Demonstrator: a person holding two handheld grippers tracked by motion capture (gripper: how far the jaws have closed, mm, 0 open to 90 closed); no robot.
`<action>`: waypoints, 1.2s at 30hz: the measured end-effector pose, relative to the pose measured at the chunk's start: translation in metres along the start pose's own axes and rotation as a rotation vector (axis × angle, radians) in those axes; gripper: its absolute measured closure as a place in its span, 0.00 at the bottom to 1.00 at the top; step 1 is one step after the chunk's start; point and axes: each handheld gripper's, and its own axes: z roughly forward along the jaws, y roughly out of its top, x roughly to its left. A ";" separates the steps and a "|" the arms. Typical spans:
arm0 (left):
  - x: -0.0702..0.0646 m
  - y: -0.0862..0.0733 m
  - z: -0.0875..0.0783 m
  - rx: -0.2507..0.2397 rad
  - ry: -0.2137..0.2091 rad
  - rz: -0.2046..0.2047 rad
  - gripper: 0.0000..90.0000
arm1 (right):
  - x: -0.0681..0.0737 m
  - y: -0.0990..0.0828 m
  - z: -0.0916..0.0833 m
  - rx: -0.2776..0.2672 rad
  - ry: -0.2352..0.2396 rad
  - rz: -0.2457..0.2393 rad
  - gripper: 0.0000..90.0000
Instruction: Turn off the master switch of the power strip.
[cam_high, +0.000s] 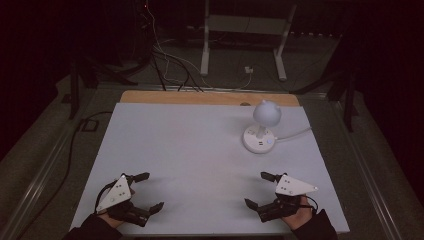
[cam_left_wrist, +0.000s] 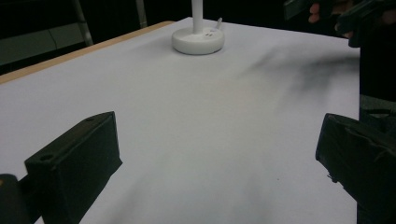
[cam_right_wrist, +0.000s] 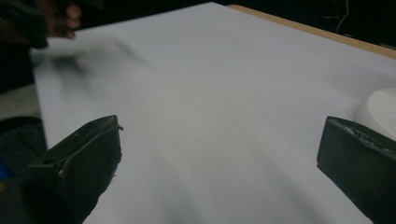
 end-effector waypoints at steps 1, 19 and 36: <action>0.000 0.000 0.000 0.001 0.001 -0.002 0.00 | 0.000 0.002 -0.001 -0.005 -0.005 -0.002 0.00; 0.000 0.000 0.001 -0.001 0.000 -0.005 0.00 | -0.012 0.024 -0.003 -0.034 -0.059 0.002 0.00; 0.000 0.000 0.000 -0.002 0.002 -0.005 0.00 | -0.033 0.044 0.005 -0.037 -0.135 0.032 0.00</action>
